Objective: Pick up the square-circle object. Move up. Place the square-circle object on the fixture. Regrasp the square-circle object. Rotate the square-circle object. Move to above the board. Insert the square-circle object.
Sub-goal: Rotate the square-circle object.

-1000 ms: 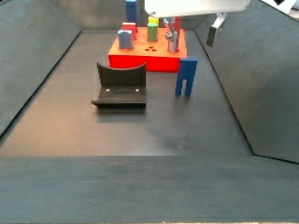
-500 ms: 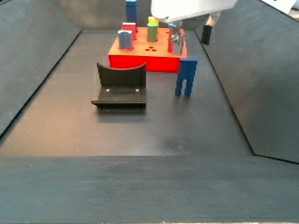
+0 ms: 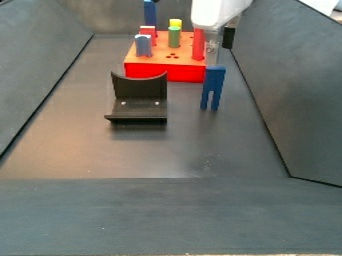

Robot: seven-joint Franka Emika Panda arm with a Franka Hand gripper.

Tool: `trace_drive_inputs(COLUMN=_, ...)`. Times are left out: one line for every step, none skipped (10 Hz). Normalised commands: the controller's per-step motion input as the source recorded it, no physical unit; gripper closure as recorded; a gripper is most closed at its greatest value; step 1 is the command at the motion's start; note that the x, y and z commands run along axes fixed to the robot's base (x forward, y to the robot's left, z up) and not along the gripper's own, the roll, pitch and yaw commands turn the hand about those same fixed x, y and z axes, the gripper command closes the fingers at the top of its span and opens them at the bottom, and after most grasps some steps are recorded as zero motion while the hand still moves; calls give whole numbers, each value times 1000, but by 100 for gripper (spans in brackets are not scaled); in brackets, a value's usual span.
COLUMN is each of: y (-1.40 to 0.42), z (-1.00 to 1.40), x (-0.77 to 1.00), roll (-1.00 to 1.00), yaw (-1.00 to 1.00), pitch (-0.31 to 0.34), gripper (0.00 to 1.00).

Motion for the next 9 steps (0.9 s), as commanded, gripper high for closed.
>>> trace_drive_inputs(y=-3, z=-23, x=41, roll=-21, yaw=1000, pitch=1, gripper=0)
trace_drive_inputs(y=-3, z=-23, x=41, roll=-21, yaw=1000, pitch=2, gripper=0)
trace_drive_inputs(y=-3, z=-23, x=41, roll=-22, yaw=1000, pitch=2, gripper=0)
trace_drive_inputs(y=-3, z=-23, x=41, roll=-23, yaw=1000, pitch=2, gripper=0)
trace_drive_inputs(y=-3, z=-22, x=41, roll=-24, yaw=1000, pitch=2, gripper=0)
trace_drive_inputs(y=-3, z=-22, x=41, roll=-25, yaw=1000, pitch=2, gripper=0)
trace_drive_inputs(y=-3, z=-22, x=41, roll=-26, yaw=1000, pitch=2, gripper=0)
trace_drive_inputs(y=-3, z=-22, x=41, roll=-27, yaw=1000, pitch=2, gripper=0)
trace_drive_inputs(y=-3, z=-22, x=41, roll=-29, yaw=1000, pitch=2, gripper=0)
